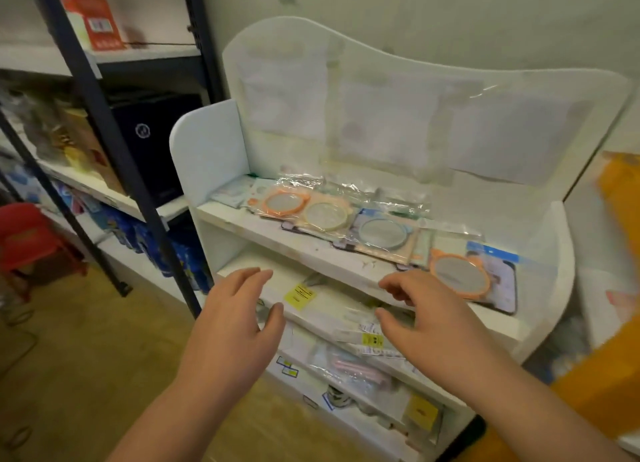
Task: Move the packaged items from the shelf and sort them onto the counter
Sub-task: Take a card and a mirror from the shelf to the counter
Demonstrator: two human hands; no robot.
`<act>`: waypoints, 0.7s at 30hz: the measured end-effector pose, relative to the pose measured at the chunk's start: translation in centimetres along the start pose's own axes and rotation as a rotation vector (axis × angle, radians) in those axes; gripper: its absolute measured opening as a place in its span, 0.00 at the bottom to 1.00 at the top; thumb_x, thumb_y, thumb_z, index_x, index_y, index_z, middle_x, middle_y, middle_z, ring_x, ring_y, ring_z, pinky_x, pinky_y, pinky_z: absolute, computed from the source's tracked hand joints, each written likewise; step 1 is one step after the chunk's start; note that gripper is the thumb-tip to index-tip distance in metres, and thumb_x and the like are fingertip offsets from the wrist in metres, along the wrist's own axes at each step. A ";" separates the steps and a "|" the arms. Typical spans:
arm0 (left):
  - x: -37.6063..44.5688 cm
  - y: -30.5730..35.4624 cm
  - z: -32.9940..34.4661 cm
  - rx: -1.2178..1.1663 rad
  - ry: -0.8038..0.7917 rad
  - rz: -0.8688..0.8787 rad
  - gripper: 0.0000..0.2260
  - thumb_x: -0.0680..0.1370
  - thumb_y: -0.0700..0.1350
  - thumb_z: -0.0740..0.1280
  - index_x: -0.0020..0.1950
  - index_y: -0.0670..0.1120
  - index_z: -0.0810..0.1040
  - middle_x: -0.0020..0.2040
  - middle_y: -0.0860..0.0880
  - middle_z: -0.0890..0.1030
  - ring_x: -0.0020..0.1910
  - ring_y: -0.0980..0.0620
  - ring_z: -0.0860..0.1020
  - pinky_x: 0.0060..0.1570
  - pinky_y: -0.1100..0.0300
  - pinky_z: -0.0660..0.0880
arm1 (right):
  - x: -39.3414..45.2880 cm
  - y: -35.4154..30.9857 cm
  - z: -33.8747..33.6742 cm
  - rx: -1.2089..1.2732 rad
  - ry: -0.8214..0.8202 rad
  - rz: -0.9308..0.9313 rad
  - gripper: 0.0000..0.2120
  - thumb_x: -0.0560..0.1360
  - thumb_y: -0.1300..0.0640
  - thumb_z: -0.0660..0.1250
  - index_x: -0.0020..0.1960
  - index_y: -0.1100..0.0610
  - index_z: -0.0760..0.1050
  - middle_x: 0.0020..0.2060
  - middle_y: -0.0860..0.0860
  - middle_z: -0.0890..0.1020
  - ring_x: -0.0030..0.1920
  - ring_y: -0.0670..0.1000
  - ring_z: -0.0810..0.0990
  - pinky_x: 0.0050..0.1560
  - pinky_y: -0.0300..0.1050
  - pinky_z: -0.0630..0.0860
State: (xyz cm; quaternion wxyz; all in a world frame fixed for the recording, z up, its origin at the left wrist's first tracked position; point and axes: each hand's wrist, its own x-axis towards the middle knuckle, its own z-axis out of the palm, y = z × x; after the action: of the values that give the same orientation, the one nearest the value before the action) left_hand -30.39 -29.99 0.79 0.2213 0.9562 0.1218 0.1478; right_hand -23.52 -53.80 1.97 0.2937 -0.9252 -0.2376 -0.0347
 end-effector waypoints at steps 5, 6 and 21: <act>5.9 -2.3 0.7 0.016 -0.001 0.007 0.25 0.80 0.56 0.62 0.77 0.56 0.64 0.72 0.61 0.66 0.72 0.61 0.61 0.68 0.62 0.63 | 6.8 0.0 3.6 0.047 -0.013 0.010 0.17 0.76 0.46 0.67 0.64 0.42 0.72 0.54 0.34 0.74 0.55 0.37 0.73 0.59 0.35 0.72; 7.3 -2.7 0.7 0.026 0.001 0.006 0.25 0.80 0.56 0.62 0.77 0.56 0.64 0.72 0.61 0.65 0.72 0.61 0.61 0.68 0.63 0.62 | 8.5 0.1 4.3 0.059 -0.011 0.005 0.17 0.75 0.46 0.67 0.64 0.43 0.73 0.54 0.35 0.74 0.55 0.37 0.73 0.59 0.36 0.72; 22.3 -11.9 -0.3 0.072 0.006 -0.031 0.25 0.79 0.57 0.61 0.77 0.59 0.63 0.75 0.61 0.64 0.74 0.61 0.60 0.71 0.63 0.60 | 31.6 -3.5 15.2 -0.250 -0.182 -0.088 0.17 0.76 0.50 0.62 0.63 0.54 0.72 0.59 0.51 0.74 0.59 0.54 0.74 0.52 0.50 0.75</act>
State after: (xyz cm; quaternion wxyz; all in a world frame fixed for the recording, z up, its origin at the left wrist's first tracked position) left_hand -11.83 -12.89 0.66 0.1885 0.9611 0.1424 0.1428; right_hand 1.66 -29.56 -2.31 0.1516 -0.9426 -0.2974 0.0073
